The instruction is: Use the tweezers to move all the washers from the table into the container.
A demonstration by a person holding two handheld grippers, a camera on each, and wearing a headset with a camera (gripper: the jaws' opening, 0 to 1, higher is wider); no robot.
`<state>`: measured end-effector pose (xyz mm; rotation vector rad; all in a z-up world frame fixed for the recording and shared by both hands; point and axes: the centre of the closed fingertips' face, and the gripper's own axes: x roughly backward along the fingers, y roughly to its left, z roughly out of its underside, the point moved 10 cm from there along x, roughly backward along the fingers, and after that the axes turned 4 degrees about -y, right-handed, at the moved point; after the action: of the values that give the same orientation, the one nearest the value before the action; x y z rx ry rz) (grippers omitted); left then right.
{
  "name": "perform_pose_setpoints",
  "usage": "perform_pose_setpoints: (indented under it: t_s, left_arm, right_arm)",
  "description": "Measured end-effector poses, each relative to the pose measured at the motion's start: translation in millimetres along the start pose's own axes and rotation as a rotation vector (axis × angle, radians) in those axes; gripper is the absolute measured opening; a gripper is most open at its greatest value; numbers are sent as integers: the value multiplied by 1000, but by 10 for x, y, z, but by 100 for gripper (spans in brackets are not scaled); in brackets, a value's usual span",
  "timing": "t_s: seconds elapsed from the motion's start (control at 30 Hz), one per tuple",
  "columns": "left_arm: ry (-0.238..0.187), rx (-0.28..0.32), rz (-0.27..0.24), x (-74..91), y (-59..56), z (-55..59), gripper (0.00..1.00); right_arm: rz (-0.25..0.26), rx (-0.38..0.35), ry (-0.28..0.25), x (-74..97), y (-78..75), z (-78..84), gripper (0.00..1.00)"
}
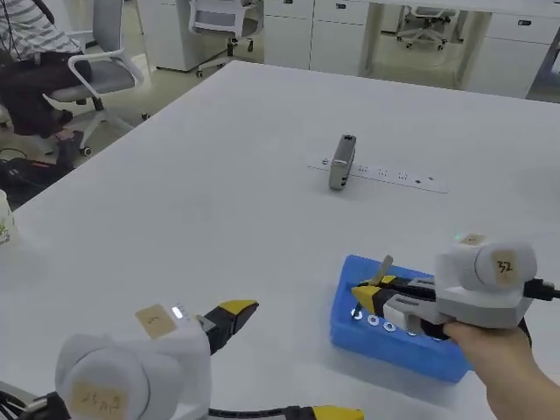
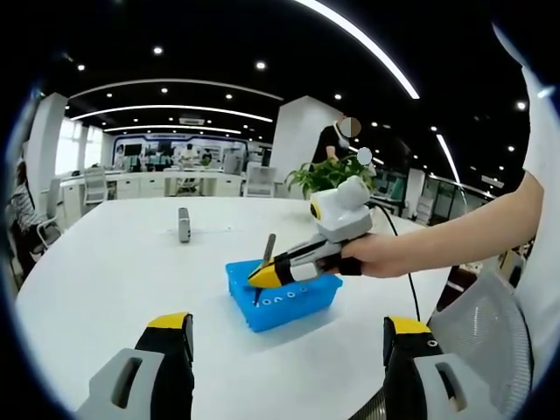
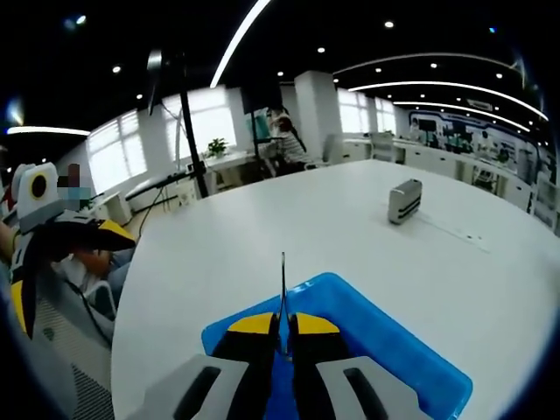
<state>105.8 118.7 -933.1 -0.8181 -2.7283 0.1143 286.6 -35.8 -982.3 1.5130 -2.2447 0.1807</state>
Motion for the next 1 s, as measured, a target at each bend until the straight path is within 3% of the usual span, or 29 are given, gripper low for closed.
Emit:
perform_pose_setpoints:
  t_s: [0.53,1.0]
  left_arm:
    - [12,-2,7,-13,-2,12,92]
    - [7,7,15,-8,-8,12,91]
  right_arm:
    - [-8,38,7,-18,19,-1,4]
    - [0,48,-57,156,82,-117,4]
